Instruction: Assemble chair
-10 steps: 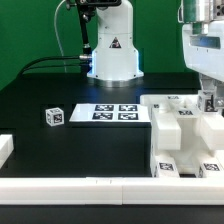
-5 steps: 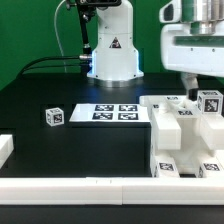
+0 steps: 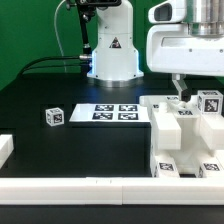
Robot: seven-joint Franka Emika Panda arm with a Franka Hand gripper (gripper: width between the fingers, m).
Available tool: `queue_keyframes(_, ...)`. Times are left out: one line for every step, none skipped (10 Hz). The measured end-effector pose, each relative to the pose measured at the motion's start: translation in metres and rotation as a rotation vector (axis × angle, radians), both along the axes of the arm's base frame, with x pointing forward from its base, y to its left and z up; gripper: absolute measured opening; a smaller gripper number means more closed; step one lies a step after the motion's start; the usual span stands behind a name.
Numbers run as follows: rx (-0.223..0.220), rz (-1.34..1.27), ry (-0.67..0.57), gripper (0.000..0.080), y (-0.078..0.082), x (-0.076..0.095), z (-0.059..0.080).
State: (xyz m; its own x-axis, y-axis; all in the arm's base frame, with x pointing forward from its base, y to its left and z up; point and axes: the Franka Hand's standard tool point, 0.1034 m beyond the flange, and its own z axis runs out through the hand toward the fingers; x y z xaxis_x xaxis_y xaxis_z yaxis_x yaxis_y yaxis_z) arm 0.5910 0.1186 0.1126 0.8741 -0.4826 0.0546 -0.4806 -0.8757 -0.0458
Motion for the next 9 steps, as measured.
queue_keyframes(-0.042,0.247,-0.029,0.0649,-0.0003,0.0010,-0.0024)
queue_keyframes(-0.044,0.264,-0.033,0.0649,-0.0002,-0.0001,-0.0042)
queue_keyframes(-0.041,0.224,-0.033,0.0636,-0.0003,0.0003,-0.0038)
queue_keyframes(-0.040,0.216,-0.033,0.0636,-0.0005,0.0003,-0.0038)
queue_keyframes(-0.032,0.152,-0.033,0.0464,0.0000,0.0002,-0.0040)
queue_keyframes(-0.021,0.057,-0.032,0.0283,0.0002,0.0001,-0.0042)
queue_keyframes(-0.016,-0.010,-0.032,0.0264,0.0003,0.0000,-0.0043)
queue_keyframes(-0.010,-0.060,-0.031,0.0264,0.0004,0.0000,-0.0044)
queue_keyframes(0.002,-0.173,-0.030,0.0264,0.0009,0.0003,-0.0045)
